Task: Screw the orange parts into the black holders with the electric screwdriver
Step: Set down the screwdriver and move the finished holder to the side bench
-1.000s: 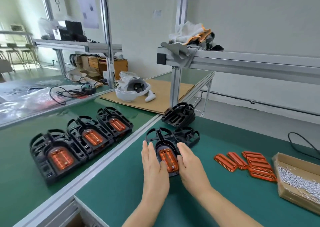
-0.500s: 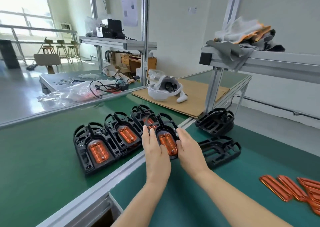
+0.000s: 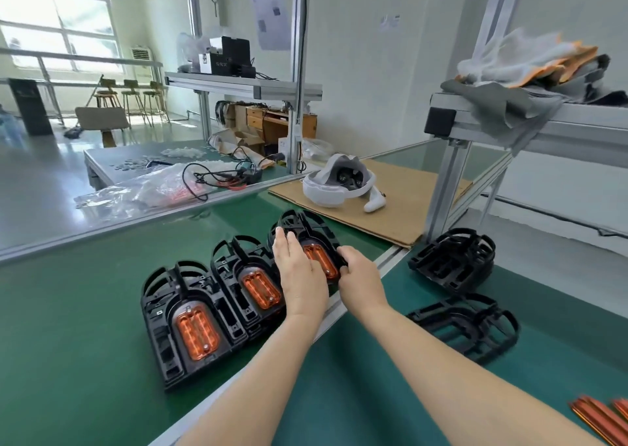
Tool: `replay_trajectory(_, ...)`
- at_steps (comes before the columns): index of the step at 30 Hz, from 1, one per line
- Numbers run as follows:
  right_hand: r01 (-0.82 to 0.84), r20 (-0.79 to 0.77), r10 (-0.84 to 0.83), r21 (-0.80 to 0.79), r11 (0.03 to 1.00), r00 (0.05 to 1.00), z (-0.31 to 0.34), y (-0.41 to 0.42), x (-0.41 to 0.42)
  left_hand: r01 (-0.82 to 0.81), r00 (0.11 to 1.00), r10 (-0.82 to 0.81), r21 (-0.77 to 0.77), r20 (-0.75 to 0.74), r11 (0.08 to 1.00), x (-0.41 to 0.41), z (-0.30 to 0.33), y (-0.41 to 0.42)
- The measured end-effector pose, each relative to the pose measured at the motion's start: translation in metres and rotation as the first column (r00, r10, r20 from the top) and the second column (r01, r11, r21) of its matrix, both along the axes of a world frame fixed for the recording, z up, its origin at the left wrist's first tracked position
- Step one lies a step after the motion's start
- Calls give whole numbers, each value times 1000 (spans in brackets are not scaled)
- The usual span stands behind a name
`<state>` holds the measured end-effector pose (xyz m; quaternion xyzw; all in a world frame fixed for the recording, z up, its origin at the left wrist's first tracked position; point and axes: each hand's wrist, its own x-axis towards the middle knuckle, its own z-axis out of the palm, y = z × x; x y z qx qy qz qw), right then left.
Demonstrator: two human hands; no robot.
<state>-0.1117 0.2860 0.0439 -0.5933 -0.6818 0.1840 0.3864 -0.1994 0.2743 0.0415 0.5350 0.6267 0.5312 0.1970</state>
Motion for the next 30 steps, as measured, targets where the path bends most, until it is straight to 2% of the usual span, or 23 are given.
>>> replay_trajectory(9,-23,3,23,-15,1000,1000,-7,43,-10,-34,987,21,-80,-156,996,-11,-9,33)
replay_trajectory(13,-70,-45,69,-9,998,997,-17,46,-16,-129,941,80,-129,-329,983,-14,-16,37)
replay_trajectory(17,-88,-37,88,0,996,995,-21,45,-14,-228,856,107,-184,-506,956,-10,-22,36)
replay_trajectory(30,-144,98,153,-92,985,983,-23,46,-9,-253,793,102,-173,-601,952,-6,-21,30)
